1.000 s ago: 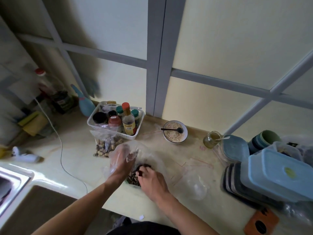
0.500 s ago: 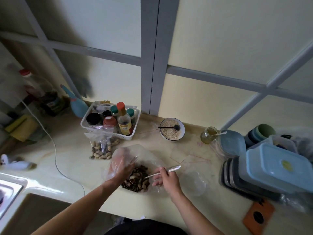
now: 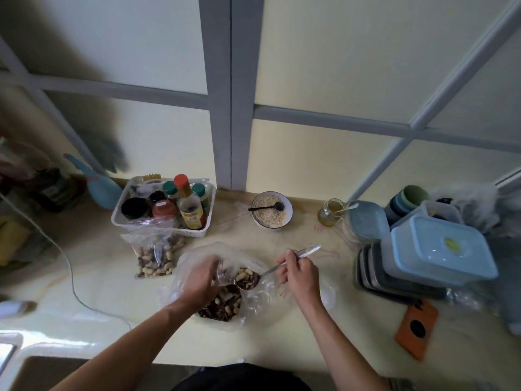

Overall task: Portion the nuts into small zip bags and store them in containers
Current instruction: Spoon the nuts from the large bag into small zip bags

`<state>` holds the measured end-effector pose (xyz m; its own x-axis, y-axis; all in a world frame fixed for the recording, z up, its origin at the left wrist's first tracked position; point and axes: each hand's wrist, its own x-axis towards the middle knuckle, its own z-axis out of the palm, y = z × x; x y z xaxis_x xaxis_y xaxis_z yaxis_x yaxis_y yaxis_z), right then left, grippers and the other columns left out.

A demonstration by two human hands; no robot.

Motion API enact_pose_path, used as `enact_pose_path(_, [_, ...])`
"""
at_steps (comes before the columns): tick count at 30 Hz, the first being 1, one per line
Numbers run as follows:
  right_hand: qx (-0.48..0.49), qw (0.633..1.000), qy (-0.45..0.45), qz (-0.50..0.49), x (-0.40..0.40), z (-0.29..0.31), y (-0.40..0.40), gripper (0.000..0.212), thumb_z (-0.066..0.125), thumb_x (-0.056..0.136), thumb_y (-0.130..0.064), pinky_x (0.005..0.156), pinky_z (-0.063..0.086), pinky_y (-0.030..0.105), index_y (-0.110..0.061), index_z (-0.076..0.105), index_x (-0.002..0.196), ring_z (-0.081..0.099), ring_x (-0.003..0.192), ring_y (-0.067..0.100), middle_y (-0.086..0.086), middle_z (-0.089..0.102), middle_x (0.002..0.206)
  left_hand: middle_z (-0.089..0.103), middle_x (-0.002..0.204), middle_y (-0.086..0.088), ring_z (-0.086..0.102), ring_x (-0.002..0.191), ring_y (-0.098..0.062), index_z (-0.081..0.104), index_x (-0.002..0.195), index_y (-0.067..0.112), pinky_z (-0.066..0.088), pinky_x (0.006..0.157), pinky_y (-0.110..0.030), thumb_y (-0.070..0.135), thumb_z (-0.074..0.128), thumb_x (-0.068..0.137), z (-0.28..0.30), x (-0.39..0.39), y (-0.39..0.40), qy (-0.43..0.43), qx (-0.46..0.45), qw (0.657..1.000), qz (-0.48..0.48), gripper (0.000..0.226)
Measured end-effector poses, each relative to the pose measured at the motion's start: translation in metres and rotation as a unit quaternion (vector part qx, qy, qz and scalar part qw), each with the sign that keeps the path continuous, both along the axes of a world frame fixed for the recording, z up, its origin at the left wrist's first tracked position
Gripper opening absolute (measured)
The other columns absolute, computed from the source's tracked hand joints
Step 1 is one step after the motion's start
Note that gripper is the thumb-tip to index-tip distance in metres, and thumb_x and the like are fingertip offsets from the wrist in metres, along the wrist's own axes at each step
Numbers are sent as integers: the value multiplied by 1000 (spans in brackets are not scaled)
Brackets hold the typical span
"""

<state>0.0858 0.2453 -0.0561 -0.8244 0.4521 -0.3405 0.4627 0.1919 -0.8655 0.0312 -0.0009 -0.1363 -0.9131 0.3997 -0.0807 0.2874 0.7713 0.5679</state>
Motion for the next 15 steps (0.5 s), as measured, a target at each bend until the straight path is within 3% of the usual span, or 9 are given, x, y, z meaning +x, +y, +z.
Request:
enact_pose_path(3, [36,999,24,-16,0,4,-6,44,49,104,-35,56,56,31,-15,71,72,65,50,15,2,66,55,63,88,-10,60,70,-28,53,109,12,54,62,-35,29,72,68,-1,-1,-2,-16,-5,999,-46,49])
enact_pose_path(6, [56,997,39,-28,-2,1,-14,45,48,104,-38,61,57,36,-20,70,70,65,52,16,0,67,56,60,92,-8,58,72,-27,52,109,13,53,62,-38,32,62,70,2,-3,-4,-11,-24,998,-51,45])
enact_pose_path(9, [55,997,46,-17,-3,3,-25,44,47,104,-39,62,58,37,-21,70,72,66,55,14,0,68,58,57,104,-3,55,80,-20,53,116,11,48,67,-30,30,76,77,5,0,0,-3,-20,998,-54,50])
enact_pose_path(11, [66,996,55,5,-1,7,-35,42,47,105,-39,61,57,35,-21,71,74,65,55,11,-1,68,59,58,102,-1,54,77,-18,49,116,17,48,65,-28,24,83,75,2,1,0,-2,-22,998,-55,53])
enact_pose_path(15, [93,988,84,91,0,14,-52,36,49,104,-36,64,56,33,-23,71,79,66,56,8,-4,67,60,62,97,-5,58,75,-24,52,111,15,52,65,-36,47,70,70,-9,3,-3,-28,5,999,-26,56])
